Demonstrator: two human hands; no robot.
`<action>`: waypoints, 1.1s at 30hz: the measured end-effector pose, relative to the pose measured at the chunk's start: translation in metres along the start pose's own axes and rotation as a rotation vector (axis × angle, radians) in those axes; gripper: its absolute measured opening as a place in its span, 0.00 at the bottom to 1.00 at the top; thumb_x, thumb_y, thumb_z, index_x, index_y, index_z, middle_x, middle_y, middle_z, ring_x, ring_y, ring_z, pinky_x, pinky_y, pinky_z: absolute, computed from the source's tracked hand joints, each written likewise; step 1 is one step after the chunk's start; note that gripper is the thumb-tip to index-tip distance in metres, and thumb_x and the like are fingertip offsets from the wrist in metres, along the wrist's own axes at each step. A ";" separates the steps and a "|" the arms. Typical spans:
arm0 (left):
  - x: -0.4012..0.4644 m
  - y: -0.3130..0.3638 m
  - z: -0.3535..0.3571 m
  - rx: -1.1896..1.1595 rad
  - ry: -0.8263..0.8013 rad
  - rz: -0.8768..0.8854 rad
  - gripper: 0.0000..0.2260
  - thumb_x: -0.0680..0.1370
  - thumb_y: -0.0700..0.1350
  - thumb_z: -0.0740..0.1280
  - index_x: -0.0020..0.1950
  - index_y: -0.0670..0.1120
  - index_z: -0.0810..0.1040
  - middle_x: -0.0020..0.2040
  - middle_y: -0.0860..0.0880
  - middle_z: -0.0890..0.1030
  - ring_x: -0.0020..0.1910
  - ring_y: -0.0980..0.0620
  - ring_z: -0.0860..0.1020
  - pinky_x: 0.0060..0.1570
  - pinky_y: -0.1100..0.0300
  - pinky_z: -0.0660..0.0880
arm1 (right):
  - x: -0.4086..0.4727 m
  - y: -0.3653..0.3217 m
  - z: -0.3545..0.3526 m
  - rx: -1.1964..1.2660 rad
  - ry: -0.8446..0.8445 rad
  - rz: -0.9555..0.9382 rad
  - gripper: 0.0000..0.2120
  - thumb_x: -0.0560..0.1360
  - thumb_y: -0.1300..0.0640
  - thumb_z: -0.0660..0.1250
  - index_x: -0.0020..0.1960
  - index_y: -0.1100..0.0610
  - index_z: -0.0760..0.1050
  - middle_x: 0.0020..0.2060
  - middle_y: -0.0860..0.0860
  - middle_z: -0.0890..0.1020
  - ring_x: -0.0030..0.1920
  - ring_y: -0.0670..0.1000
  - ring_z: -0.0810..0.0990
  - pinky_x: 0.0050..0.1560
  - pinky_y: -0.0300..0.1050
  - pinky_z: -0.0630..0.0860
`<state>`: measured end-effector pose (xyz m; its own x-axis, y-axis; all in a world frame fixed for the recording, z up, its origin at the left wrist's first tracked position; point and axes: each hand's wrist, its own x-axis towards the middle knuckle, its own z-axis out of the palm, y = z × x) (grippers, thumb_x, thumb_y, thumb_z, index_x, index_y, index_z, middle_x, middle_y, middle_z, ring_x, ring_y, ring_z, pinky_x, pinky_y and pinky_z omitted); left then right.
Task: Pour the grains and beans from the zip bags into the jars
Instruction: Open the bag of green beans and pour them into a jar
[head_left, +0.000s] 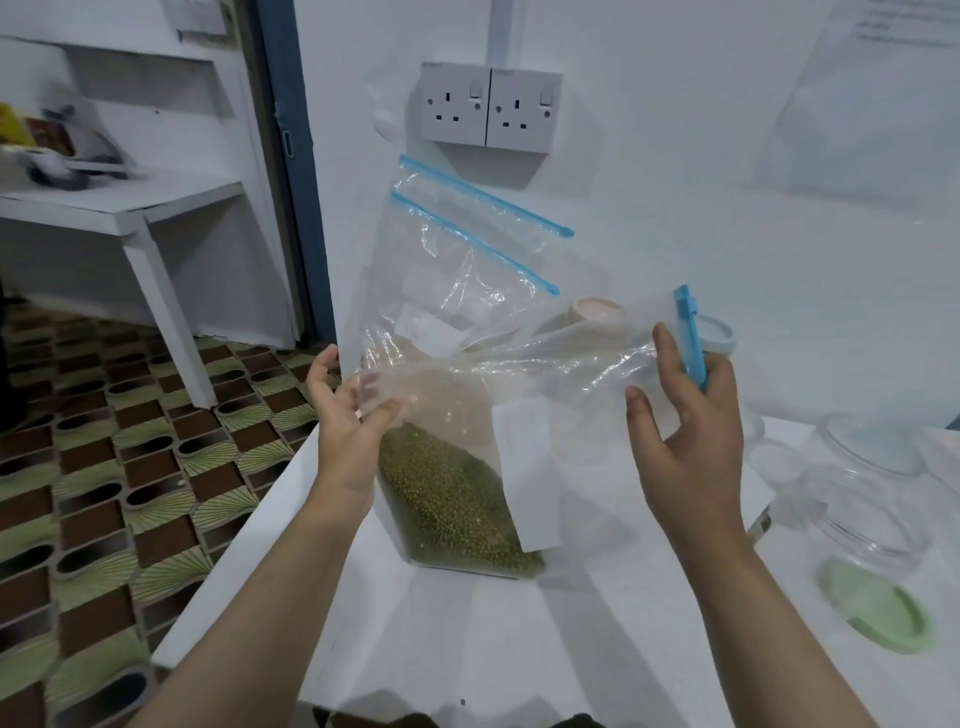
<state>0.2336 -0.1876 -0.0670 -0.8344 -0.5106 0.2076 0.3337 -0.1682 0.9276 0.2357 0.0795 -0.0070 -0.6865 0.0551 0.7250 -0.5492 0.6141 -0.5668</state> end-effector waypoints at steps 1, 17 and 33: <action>0.001 -0.002 0.000 -0.004 -0.004 -0.003 0.36 0.76 0.28 0.66 0.71 0.61 0.59 0.61 0.48 0.75 0.59 0.54 0.74 0.54 0.63 0.70 | 0.000 0.000 0.000 0.003 0.008 -0.002 0.25 0.79 0.61 0.66 0.75 0.55 0.69 0.54 0.51 0.68 0.55 0.49 0.71 0.56 0.22 0.62; -0.007 -0.022 0.032 0.311 0.076 0.151 0.32 0.74 0.47 0.74 0.75 0.49 0.64 0.66 0.56 0.64 0.70 0.56 0.62 0.45 0.85 0.64 | 0.008 -0.008 -0.010 -0.042 -0.056 0.007 0.28 0.79 0.61 0.68 0.77 0.53 0.65 0.55 0.49 0.67 0.56 0.50 0.71 0.55 0.32 0.65; 0.045 0.073 0.151 0.407 0.176 0.519 0.33 0.73 0.56 0.75 0.73 0.48 0.66 0.67 0.51 0.68 0.67 0.46 0.67 0.68 0.42 0.67 | 0.096 0.007 -0.110 0.048 -0.068 -0.048 0.27 0.80 0.65 0.61 0.78 0.53 0.63 0.50 0.50 0.69 0.40 0.39 0.71 0.43 0.22 0.66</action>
<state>0.1543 -0.0952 0.0565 -0.5153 -0.5753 0.6352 0.4510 0.4483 0.7718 0.2181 0.1755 0.1016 -0.6888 -0.0280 0.7245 -0.6032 0.5765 -0.5512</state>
